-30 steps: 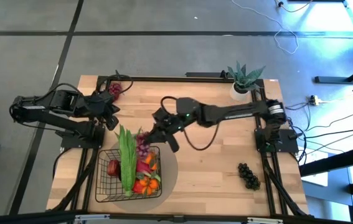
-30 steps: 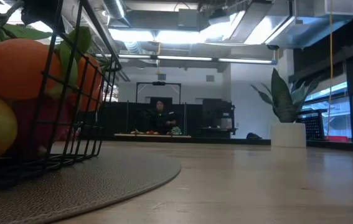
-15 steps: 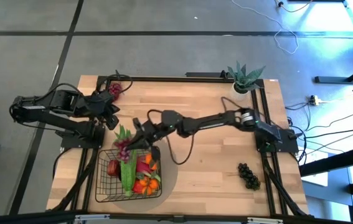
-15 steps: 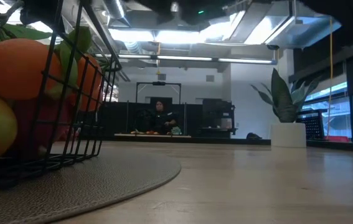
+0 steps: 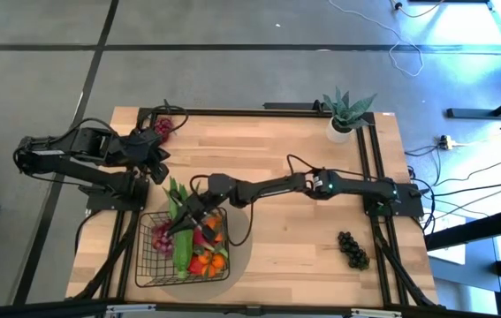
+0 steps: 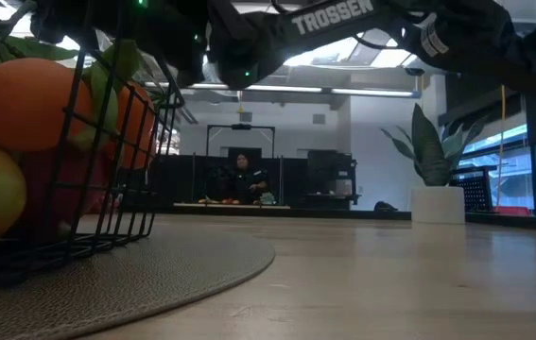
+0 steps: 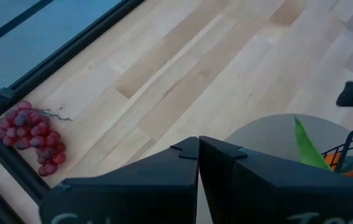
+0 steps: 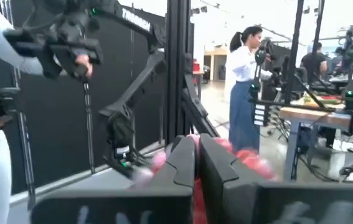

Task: Build produce basket
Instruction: Put the right violet grapes into the black wire basket

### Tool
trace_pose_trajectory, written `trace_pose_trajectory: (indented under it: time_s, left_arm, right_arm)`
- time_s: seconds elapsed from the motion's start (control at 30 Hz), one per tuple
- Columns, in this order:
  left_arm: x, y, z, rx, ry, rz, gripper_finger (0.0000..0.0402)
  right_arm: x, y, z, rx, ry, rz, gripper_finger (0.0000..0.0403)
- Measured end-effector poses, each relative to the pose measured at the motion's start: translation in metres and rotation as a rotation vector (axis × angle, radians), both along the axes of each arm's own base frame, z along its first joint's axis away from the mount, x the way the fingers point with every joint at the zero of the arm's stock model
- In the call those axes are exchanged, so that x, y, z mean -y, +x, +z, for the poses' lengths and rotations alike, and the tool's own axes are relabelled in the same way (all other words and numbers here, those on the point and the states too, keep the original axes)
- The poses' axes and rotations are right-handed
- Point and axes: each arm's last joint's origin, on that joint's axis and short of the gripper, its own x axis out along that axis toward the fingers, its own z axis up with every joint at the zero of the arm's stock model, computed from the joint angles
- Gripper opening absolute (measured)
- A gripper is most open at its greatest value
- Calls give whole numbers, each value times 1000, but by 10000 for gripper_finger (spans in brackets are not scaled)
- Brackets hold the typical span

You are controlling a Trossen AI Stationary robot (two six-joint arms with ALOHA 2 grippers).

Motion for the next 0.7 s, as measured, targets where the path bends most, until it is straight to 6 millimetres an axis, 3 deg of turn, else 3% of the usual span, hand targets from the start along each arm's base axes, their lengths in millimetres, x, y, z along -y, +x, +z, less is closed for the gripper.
trace_pose_trajectory:
  time_s: [0.7]
  left_arm:
    - [0,0,0,0,0,-1,0]
  right_arm:
    - [-19,3,-19,-4,-168,-122,15]
